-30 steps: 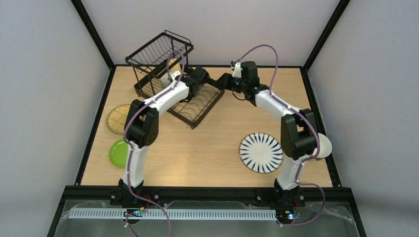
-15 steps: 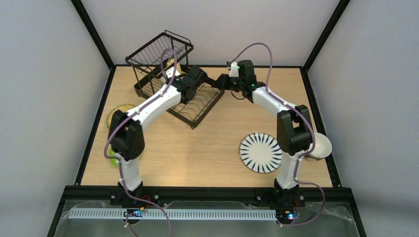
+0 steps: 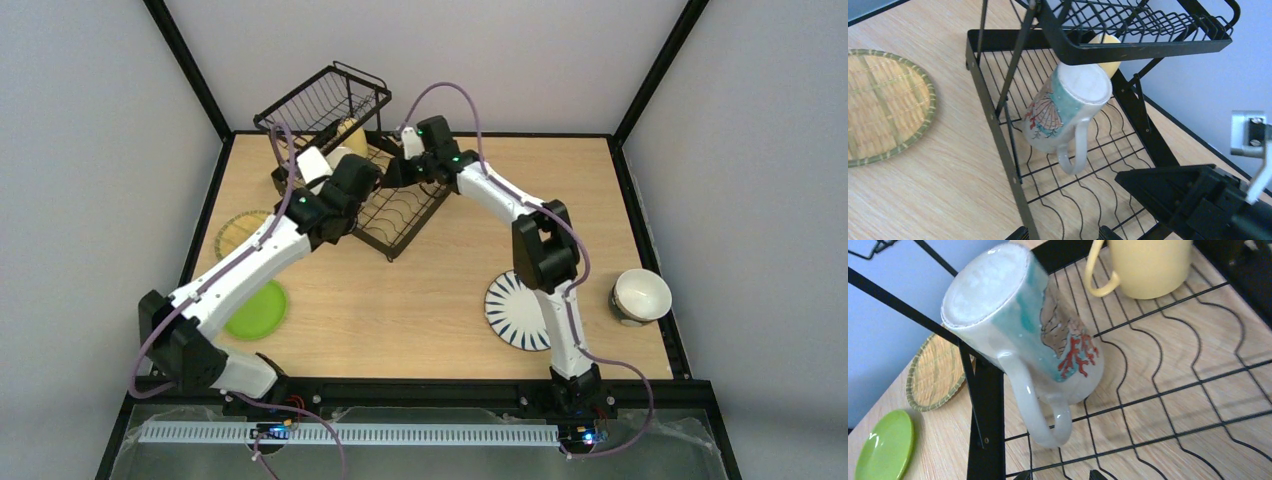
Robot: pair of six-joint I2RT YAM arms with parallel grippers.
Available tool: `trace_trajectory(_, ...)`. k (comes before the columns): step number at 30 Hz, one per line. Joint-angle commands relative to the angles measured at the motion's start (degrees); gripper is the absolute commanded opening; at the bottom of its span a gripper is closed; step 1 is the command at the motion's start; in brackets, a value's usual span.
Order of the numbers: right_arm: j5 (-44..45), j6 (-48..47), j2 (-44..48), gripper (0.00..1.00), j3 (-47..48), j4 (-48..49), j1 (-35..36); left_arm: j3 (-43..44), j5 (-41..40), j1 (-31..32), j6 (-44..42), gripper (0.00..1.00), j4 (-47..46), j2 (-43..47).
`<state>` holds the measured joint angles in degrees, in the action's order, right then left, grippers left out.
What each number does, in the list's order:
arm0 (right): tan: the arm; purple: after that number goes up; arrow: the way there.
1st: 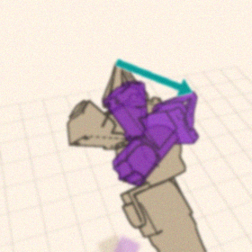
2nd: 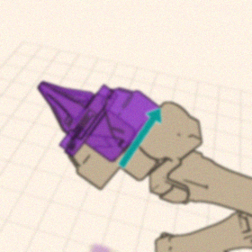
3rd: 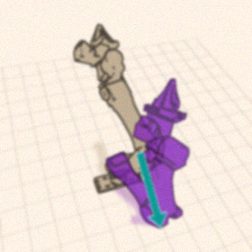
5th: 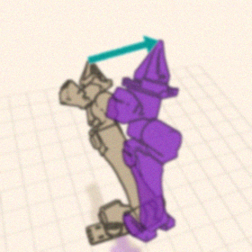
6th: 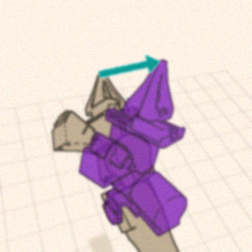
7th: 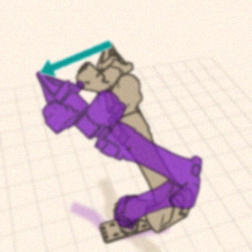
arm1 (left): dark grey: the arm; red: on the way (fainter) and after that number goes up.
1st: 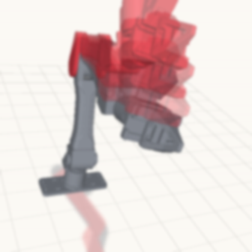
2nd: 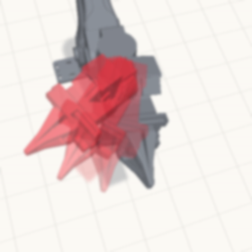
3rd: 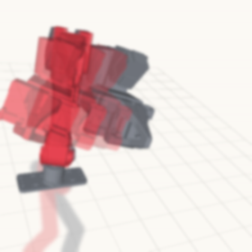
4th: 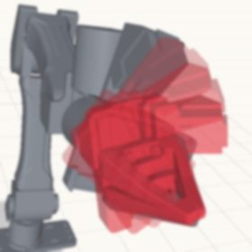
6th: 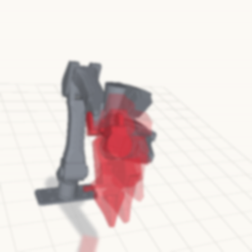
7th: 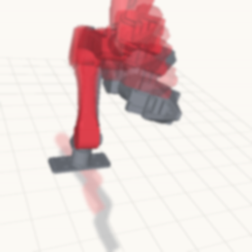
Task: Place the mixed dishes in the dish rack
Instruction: Move the cup to the dish rack.
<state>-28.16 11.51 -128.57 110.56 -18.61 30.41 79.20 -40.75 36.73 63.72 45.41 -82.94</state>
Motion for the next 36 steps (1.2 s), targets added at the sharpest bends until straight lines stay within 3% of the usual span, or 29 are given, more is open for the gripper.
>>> trace_trajectory(1,0.3,-2.8,-4.1,0.65,5.9,-6.8,1.4,-3.7,-1.2,0.2,-0.1,0.79,-0.3,3.9)
trace_trajectory(24,0.5,-1.1,-16.1,0.57,21.0,-10.3,5.0,-9.7,-0.5,0.2,0.5,0.79,-1.7,9.4)
trace_trajectory(32,-0.5,0.5,-19.0,0.48,24.3,-9.9,5.3,-10.5,0.7,0.2,0.9,0.79,-1.8,9.3)
trace_trajectory(36,-1.4,1.2,-20.7,0.39,26.9,-9.6,5.4,-11.0,1.1,0.2,1.0,0.79,-1.8,9.7)
